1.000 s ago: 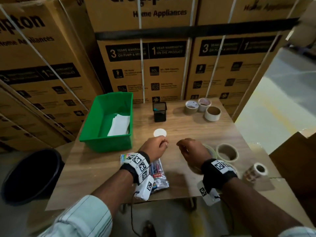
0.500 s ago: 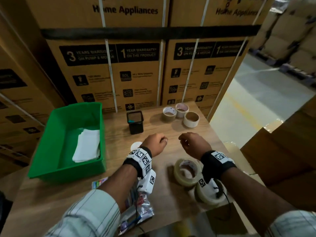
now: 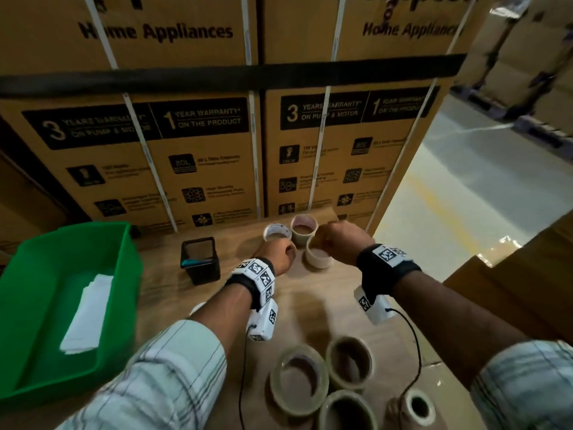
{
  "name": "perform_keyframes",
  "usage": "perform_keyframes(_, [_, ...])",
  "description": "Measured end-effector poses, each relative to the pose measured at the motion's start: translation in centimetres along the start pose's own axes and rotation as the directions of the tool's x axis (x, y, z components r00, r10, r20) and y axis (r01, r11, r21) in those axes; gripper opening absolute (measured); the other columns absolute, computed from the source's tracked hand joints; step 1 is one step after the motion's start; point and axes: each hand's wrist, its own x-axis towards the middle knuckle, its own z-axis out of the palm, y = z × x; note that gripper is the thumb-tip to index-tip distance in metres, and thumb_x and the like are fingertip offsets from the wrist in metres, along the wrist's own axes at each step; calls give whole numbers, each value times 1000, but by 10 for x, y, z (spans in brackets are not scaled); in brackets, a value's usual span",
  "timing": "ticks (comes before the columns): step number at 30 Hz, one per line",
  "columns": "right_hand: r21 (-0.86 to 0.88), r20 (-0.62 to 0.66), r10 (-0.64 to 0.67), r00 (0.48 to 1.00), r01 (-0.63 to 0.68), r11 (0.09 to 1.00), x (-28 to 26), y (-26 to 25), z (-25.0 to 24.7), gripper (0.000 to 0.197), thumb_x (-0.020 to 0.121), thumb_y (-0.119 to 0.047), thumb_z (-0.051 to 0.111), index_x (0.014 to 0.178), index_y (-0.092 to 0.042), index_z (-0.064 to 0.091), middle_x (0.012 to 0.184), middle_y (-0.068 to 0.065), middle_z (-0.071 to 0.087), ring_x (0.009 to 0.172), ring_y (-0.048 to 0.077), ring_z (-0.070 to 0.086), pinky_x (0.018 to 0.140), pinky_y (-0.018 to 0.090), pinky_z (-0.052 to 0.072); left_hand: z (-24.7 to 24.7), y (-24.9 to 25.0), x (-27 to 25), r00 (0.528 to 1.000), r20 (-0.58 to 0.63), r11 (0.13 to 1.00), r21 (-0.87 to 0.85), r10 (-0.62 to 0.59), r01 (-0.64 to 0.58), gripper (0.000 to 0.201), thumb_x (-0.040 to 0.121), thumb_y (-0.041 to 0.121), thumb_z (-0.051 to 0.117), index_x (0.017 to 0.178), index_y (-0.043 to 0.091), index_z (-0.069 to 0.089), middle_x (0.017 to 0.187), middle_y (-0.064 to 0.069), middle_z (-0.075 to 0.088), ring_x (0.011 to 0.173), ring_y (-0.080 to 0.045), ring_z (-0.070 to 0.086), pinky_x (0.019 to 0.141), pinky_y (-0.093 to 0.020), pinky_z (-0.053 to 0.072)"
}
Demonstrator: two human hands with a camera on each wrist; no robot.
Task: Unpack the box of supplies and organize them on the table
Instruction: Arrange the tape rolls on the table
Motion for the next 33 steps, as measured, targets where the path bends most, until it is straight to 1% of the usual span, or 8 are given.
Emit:
perform_keyframes(6, [-148,171,-125,977,151,977,41,53,42,36,84,-32,59,120,-34,59,106,4,69,99,27,61,82,34,51,20,12,53,993,2,993,42,-115,115,20,93,20,48,105,14,64,111,-9,66,103,-27,60,87,-33,50])
perform_keyframes(10, [-50,261,-133,956,151,987,54,65,67,51,82,-35,65,130,-30,50,119,8,59,110,28,52,90,35,46,35,12,73,990,-31,989,64,-134,136,26,91,18,50,114,15,62,120,-10,62,110,-28,57,95,-34,47])
perform_keyframes(13, [-110,249,-187,950,220,969,57,68,83,38,82,-29,64,119,-24,59,120,8,60,111,29,53,90,35,47,43,17,84,986,-57,985,57,-160,163,24,92,15,47,110,15,63,118,-10,64,110,-29,58,93,-34,47])
perform_keyframes(17, [-87,138,-239,961,252,964,53,71,89,23,83,-14,57,106,-13,63,107,11,65,105,32,57,81,35,48,49,24,94,981,-99,983,62,-165,171,25,91,12,48,113,15,62,121,-8,64,112,-28,58,96,-34,46])
perform_keyframes(21, [-19,19,-317,948,317,948,41,84,85,25,53,-7,74,76,-10,63,74,10,68,68,34,64,54,33,51,55,27,109,985,-135,988,95,-110,123,32,89,6,50,119,12,58,132,-5,54,121,-26,52,99,-33,41])
perform_keyframes(27, [135,-4,-283,959,281,950,17,108,78,15,73,-13,61,87,-9,62,83,15,68,83,35,60,69,36,49,67,24,126,991,-72,989,90,-109,115,48,87,-5,49,131,14,50,140,-10,50,127,-29,49,108,-38,39])
perform_keyframes(30, [141,37,-258,965,251,958,-1,116,76,9,75,-15,62,83,-11,61,84,10,67,82,30,59,67,34,47,68,26,126,993,-59,988,109,-102,108,50,87,-1,52,132,18,48,134,-12,54,121,-32,54,102,-42,45])
perform_keyframes(33, [166,72,-260,963,246,955,-21,123,77,9,73,-16,64,78,-11,59,80,9,64,74,29,57,61,32,45,72,27,113,998,11,974,218,-67,63,31,88,8,56,117,18,63,127,-10,58,115,-29,56,98,-35,44])
